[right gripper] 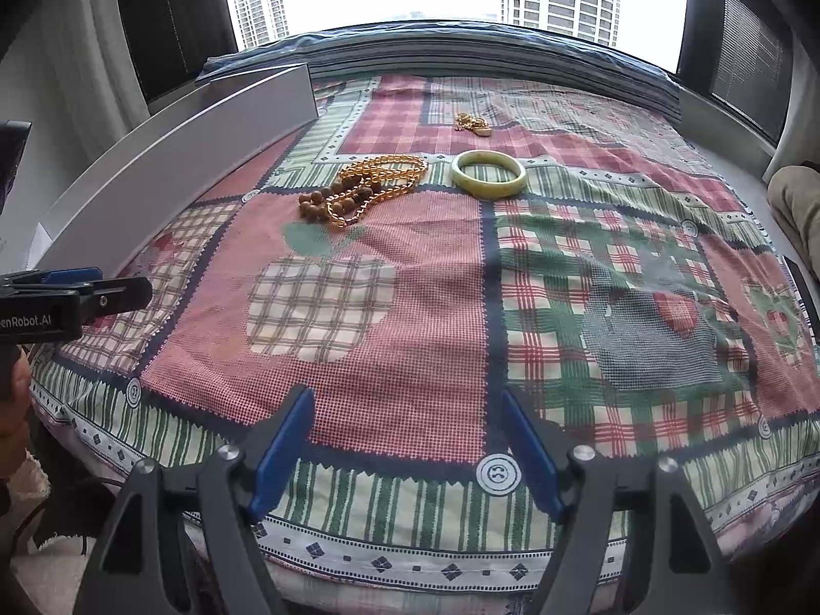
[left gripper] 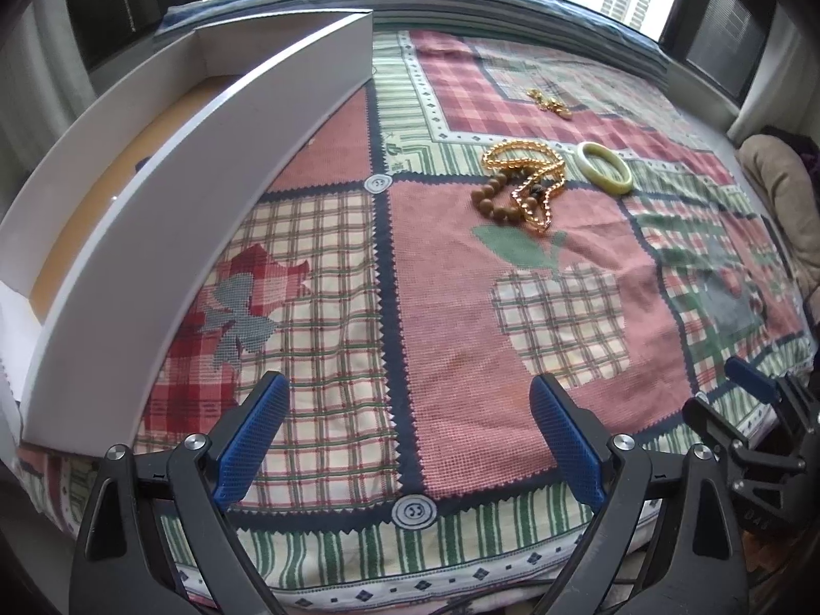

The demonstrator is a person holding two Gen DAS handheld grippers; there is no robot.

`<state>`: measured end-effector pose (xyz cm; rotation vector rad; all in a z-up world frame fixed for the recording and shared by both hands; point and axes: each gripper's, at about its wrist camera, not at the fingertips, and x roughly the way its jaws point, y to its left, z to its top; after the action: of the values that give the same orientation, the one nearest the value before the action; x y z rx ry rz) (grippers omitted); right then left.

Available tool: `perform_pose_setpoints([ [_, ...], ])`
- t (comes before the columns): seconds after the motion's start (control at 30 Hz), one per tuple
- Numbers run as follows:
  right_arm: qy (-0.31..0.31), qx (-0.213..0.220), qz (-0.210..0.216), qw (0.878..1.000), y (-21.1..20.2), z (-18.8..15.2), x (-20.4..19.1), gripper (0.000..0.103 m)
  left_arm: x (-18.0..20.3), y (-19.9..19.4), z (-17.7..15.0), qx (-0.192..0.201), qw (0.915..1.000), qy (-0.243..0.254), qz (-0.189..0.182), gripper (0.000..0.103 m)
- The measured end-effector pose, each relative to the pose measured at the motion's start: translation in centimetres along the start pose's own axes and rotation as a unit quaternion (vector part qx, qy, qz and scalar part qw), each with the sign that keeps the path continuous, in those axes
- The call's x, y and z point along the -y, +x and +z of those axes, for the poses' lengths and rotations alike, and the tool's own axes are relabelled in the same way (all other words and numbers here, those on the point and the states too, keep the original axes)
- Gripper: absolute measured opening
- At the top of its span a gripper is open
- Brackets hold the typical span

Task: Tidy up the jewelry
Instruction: 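Move the left tool to the amber bead strand and close on it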

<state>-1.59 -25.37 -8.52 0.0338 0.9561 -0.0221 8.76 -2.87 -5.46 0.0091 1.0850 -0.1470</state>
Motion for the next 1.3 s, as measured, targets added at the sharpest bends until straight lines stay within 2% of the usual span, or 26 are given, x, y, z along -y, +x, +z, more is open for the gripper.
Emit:
perform_pose_setpoints([
  [0.33,-0.002,-0.002,0.007,1.0,-0.2,-0.3,-0.3,0.076,-0.5,-0.4,1.2,-0.005,0.9998,0.017,0.005,0.095],
  [0.53,0.002,-0.001,0.011,1.0,-0.3,-0.4,0.0,0.076,0.5,-1.3,2.7,-0.004,0.9974,0.07,0.016,0.095],
  [0.8,0.01,-0.001,0.015,1.0,-0.3,-0.4,0.4,0.076,2.7,-2.9,4.8,-0.009,0.992,0.126,-0.01,0.095],
  [1.03,0.022,0.007,0.013,1.0,-0.8,-0.4,1.2,0.076,4.8,-4.5,9.2,0.029,0.985,0.169,-0.024,0.097],
  [1.17,0.03,0.009,0.011,0.999,-1.0,-0.6,1.7,0.076,5.8,-2.3,11.8,0.029,0.978,0.2,-0.051,0.099],
  [1.3,0.034,0.007,0.014,0.999,-0.9,-0.6,2.1,0.076,8.2,2.1,13.4,0.006,0.9707,0.236,-0.043,0.099],
])
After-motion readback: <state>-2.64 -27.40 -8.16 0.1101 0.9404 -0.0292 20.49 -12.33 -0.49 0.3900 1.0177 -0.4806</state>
